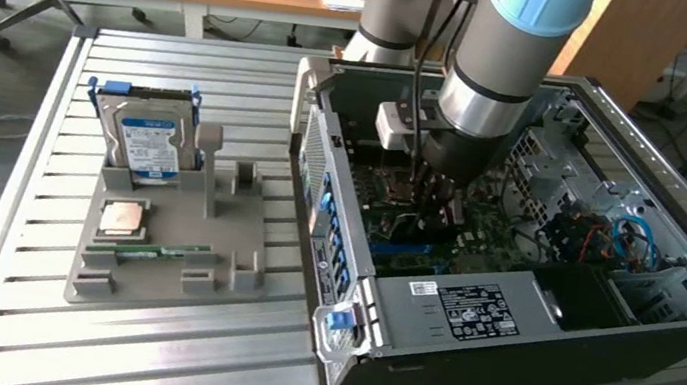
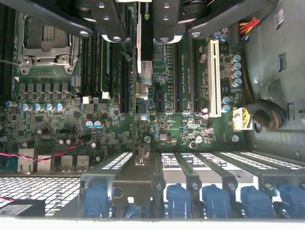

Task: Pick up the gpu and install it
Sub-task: 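Insert the gpu into the slot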

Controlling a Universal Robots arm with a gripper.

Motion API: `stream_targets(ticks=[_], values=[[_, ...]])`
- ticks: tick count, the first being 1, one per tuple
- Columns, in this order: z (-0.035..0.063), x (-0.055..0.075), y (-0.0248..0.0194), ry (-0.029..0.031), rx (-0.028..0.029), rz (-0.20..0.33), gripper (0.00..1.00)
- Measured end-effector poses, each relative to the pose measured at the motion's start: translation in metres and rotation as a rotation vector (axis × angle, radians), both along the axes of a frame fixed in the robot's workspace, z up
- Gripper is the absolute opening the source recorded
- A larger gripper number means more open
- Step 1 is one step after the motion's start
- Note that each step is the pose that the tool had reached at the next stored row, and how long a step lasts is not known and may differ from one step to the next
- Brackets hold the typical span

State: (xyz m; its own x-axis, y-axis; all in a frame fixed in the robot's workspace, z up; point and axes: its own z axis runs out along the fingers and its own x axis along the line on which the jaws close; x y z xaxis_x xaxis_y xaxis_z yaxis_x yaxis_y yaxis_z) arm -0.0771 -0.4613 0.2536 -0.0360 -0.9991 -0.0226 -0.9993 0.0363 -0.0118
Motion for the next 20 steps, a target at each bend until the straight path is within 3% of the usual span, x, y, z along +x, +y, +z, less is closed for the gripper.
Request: stream_targets(ticks=[20], values=[[-0.0029, 0.0, 0.0, 0.0, 0.0, 0.0, 0.26]])
